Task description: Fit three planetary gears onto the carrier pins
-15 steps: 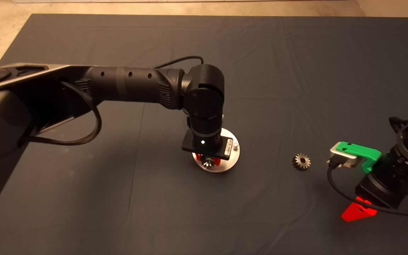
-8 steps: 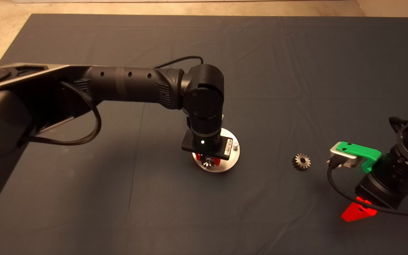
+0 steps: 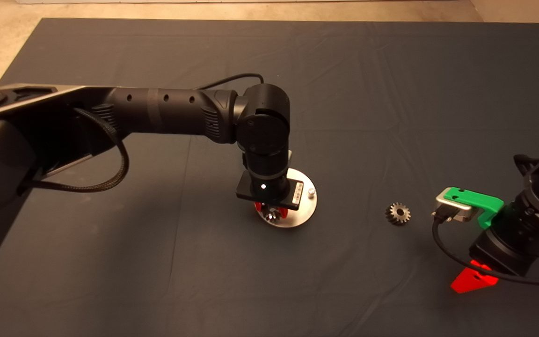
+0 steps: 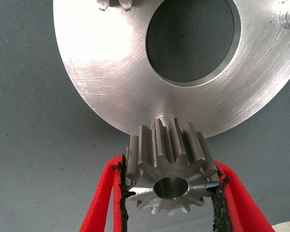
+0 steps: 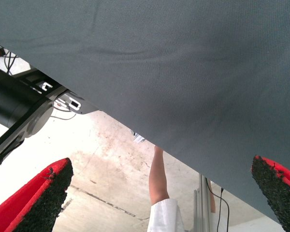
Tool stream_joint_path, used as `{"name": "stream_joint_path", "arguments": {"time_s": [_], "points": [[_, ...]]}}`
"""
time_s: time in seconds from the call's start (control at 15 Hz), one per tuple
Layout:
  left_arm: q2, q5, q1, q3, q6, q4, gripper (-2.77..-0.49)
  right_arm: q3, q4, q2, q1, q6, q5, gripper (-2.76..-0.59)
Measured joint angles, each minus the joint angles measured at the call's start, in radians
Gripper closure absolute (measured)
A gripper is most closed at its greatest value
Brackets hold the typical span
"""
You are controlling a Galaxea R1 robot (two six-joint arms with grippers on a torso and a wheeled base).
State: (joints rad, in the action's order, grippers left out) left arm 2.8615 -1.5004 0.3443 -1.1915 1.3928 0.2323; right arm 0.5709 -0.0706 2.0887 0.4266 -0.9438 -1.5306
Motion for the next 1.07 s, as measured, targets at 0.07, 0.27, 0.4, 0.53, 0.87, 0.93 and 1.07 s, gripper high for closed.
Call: {"name": "stream_joint_path", "arguments": {"time_s": [0.07,0.27,0.4,0.53,0.87,0.93,1.07], "points": [[0.000,0.000,0.000,0.000,0.000,0.000,-0.79,0.000,0.000,0.000,0.000,0.000,0.000,-2.75],[0.001,0.000,0.000,0.000,-0.003,0.000,-0.79,0.000,0.000,0.000,0.000,0.000,0.000,-2.75],[0.003,-0.001,0.000,0.000,-0.004,0.000,-0.79,0.000,0.000,0.000,0.000,0.000,0.000,-2.75],[0.006,-0.006,0.000,0.000,-0.004,0.000,-0.79,0.000,0.000,0.000,0.000,0.000,0.000,-2.75],[0.026,-0.032,0.000,-0.001,0.003,0.003,-0.78,-0.001,0.000,0.000,0.000,0.000,0.000,-2.75],[0.031,-0.038,0.000,-0.003,0.006,0.003,-0.78,-0.001,0.000,0.000,0.000,0.000,0.000,-2.75],[0.044,-0.040,-0.004,-0.005,0.009,0.003,-0.78,-0.001,0.000,0.000,0.000,0.000,0.000,-2.75]]}}
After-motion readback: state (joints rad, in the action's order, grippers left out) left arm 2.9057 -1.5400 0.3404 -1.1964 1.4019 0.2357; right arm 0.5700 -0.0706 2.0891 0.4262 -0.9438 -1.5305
